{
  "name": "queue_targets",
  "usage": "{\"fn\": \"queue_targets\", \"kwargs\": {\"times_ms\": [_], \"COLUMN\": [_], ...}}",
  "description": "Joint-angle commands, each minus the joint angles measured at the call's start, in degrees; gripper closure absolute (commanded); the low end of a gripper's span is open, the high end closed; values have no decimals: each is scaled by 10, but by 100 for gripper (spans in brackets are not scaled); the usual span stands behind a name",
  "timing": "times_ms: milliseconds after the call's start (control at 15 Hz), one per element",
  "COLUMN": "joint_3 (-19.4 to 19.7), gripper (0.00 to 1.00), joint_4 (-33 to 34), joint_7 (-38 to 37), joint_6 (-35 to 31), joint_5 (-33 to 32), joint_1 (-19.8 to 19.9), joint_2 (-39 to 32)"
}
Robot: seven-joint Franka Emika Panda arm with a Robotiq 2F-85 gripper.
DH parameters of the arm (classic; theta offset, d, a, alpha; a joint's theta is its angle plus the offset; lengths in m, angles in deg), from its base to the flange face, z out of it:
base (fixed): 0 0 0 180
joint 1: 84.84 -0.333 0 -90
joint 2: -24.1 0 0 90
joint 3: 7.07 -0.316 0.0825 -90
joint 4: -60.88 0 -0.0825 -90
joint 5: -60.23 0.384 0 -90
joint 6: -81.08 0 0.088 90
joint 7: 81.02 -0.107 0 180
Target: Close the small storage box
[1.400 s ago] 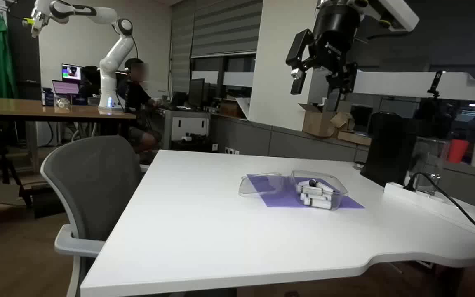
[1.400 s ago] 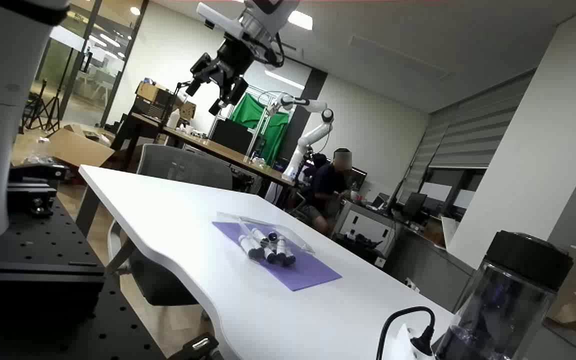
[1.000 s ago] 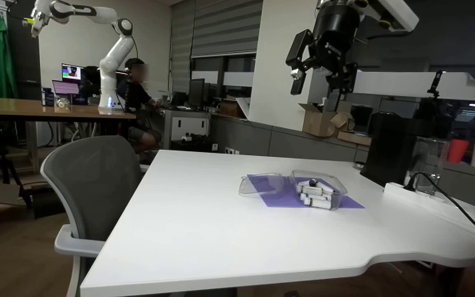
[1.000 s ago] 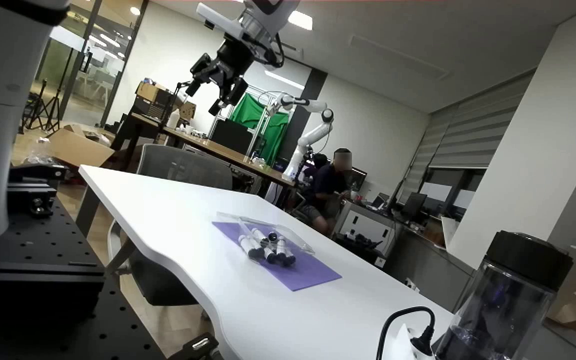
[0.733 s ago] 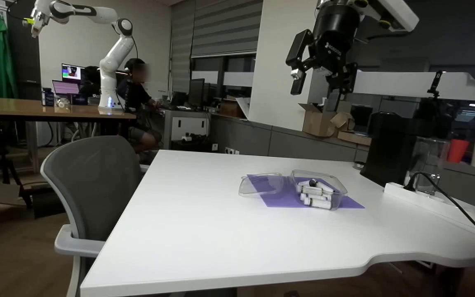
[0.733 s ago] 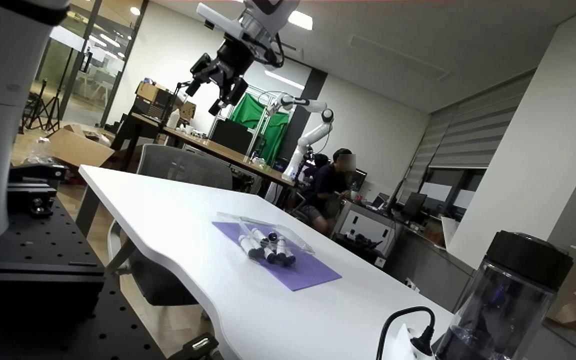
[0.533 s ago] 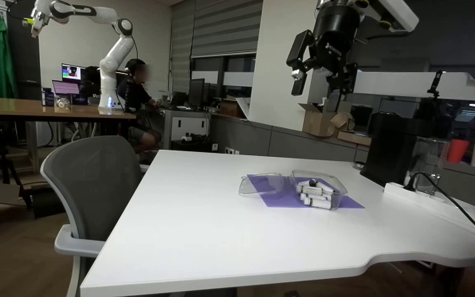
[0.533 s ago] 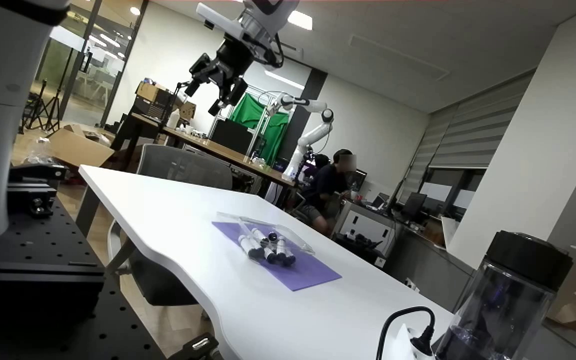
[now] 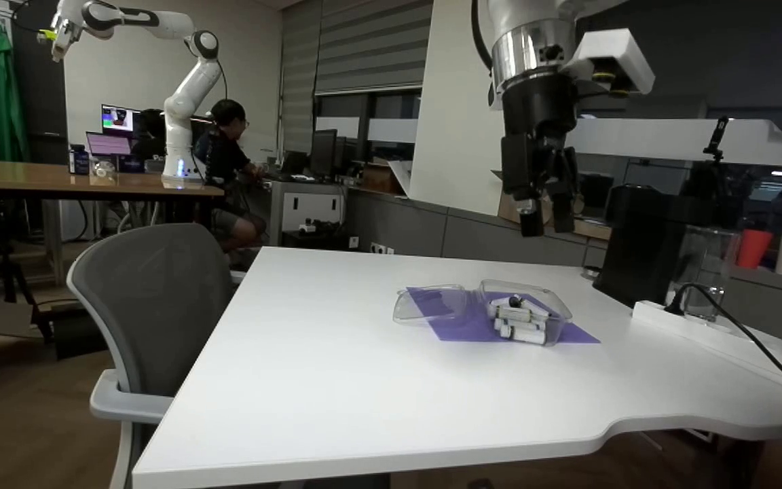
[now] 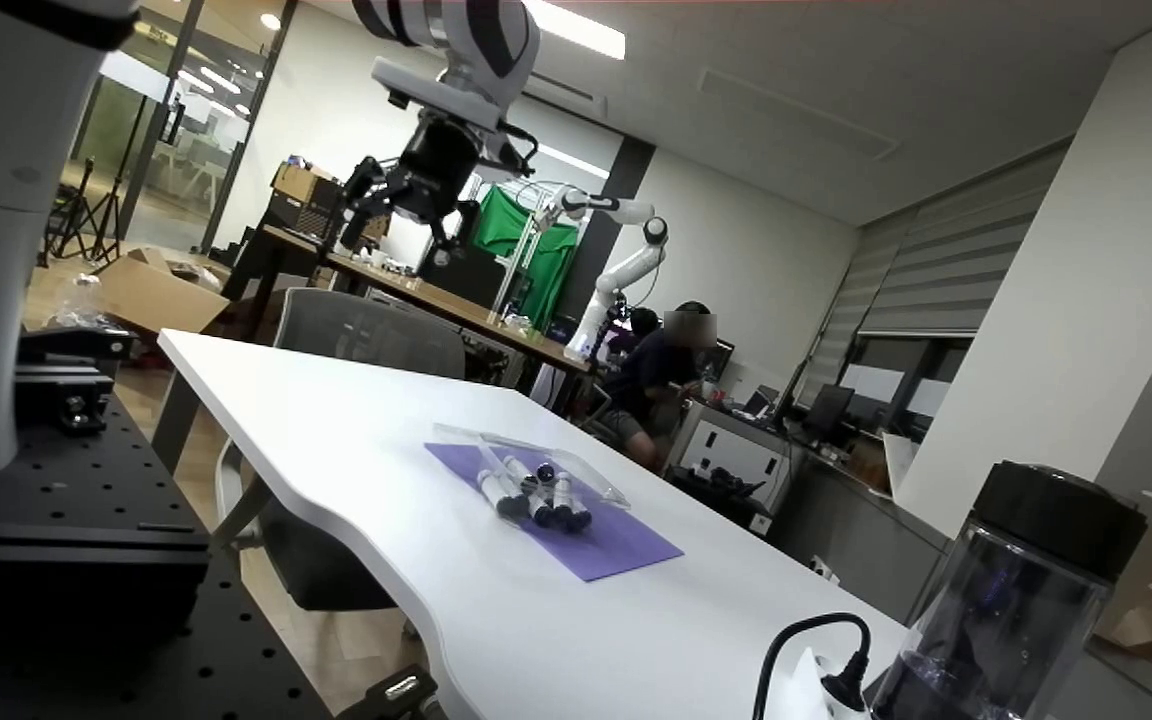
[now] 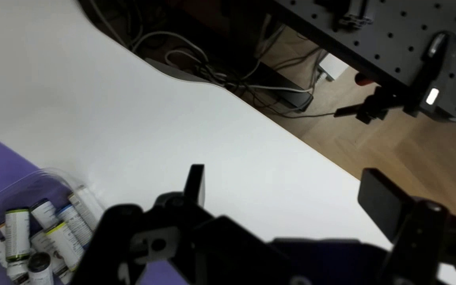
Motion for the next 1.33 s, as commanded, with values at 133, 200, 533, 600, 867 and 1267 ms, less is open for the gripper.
{"fn": "queue_targets", "kwargs": {"times_ms": [133, 200, 533, 600, 867, 1267], "joint_3": [-18, -18, -10, -10, -10, -11], "gripper": [0, 0, 0, 0, 0, 0], "joint_4": [20, 28, 36, 36, 35, 33], "joint_7": [-19, -28, -47, -45, -44, -51], "joint_6": [-57, -69, -94, -94, -94, -110], "joint_5": [-217, -265, -364, -359, -359, -378], "joint_1": [24, 26, 26, 26, 26, 24], "joint_2": [-103, -122, -150, -155, -152, -153]}}
